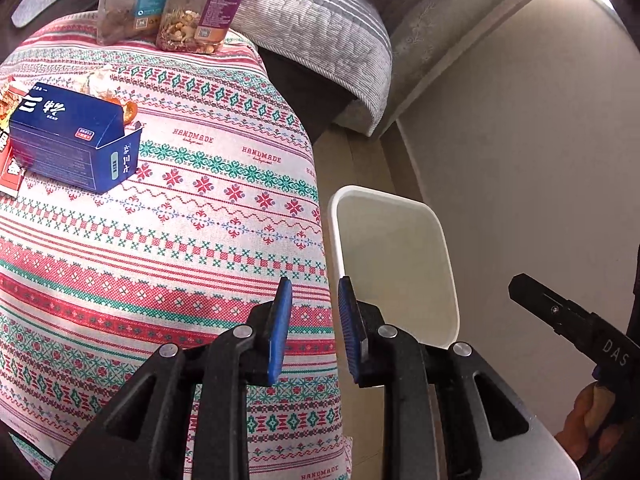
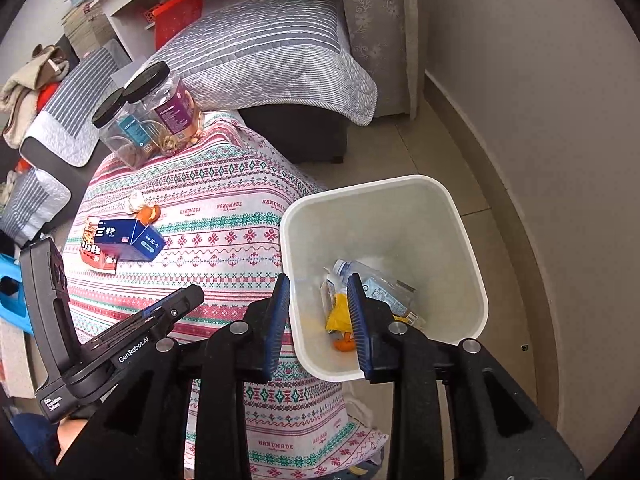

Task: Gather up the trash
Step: 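Return both tools to the table toward noodle cup and blue box, then grasp red noodle cup rim with left tool while right tool grasps blue box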

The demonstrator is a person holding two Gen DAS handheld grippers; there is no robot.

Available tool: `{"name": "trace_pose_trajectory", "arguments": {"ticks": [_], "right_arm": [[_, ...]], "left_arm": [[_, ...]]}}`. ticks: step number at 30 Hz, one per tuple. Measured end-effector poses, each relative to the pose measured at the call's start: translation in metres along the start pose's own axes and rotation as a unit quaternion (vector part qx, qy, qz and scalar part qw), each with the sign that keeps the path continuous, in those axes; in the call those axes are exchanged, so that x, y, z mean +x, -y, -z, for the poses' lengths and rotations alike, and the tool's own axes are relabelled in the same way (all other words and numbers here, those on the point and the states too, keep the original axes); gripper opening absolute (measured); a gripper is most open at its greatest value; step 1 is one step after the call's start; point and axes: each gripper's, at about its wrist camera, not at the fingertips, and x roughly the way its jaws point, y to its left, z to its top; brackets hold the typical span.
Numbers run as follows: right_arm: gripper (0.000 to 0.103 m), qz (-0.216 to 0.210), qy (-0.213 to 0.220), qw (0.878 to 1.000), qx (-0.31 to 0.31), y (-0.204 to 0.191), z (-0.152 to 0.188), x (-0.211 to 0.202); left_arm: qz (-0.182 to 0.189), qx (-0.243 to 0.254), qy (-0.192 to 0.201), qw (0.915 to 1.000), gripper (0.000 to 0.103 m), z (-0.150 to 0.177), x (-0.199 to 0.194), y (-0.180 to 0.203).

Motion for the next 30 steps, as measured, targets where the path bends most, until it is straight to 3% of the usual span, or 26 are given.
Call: {"name": "trace_pose_trajectory", "arguments": {"ticks": [2,7,9,14,22,27,30], "right_arm": [[0.033,-0.002,0.001,1.0,-0.005,-0.008,-0.002,0.0],[0.048,-0.015,0.001,0.999,-0.051,-0.043,-0.003,0.004],[0.051,-0.015,0.002,0.997,-0.073,-0.058,-0.002,0.006],[0.058,-0.024,-0.001,0.994,-0.106,-0.091,-0.005,0.013],[0.074,-0.035,-0.007,0.982,-0.186,-0.158,-0.003,0.034],[0.08,-0.066,-0.012,0.966,-0.25,-0.204,-0.002,0.047],[0.082,-0.079,-0.015,0.957,-0.28,-0.226,-0.004,0.058]], "left_arm": [[-0.012,-0.005,0.004,0.9999,0.024,0.001,-0.011,-0.013],[-0.098,-0.004,0.021,0.995,0.027,-0.011,-0.04,-0.052],[-0.117,-0.041,0.031,0.9918,0.037,-0.015,-0.06,-0.082],[-0.131,-0.144,0.066,0.9786,0.037,-0.029,-0.099,-0.166],[-0.085,-0.28,0.09,0.9519,0.037,-0.026,-0.134,-0.262],[-0.053,-0.306,0.095,0.9459,0.047,-0.033,-0.133,-0.281],[-0.033,-0.321,0.104,0.9408,0.047,-0.038,-0.129,-0.293]]}}
